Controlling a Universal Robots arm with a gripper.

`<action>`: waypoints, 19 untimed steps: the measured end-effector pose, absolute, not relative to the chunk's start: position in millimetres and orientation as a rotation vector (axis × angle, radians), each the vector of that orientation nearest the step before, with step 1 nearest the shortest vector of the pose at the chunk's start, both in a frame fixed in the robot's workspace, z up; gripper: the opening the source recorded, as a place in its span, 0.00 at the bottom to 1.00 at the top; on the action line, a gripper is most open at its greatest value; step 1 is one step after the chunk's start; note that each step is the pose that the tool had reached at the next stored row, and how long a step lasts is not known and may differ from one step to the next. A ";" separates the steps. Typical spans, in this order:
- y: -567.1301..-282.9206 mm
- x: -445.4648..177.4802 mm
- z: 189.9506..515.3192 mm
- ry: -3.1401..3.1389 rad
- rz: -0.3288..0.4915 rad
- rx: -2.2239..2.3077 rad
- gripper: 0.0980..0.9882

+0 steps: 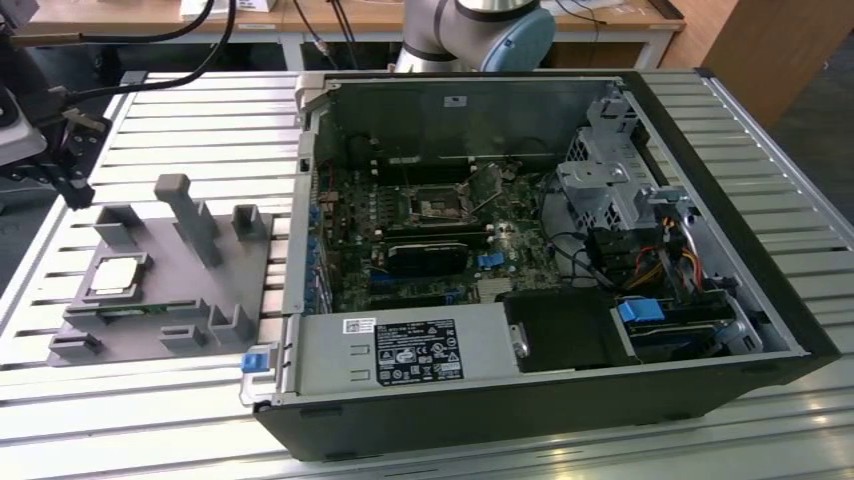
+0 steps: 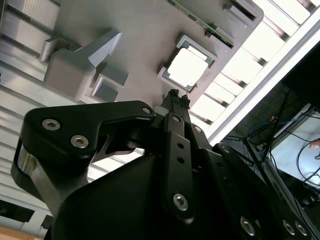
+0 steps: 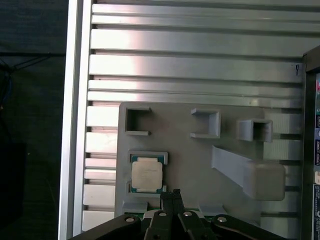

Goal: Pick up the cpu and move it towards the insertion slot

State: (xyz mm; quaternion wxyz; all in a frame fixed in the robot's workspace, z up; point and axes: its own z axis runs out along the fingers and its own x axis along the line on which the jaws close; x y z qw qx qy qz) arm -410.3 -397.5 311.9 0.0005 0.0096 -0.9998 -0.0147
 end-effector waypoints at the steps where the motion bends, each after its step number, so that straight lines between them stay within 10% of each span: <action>1: -397.5 -410.4 311.3 -3.140 -0.045 0.030 0.01; 19: -397.5 -411.1 301.8 -3.140 -0.043 0.030 0.01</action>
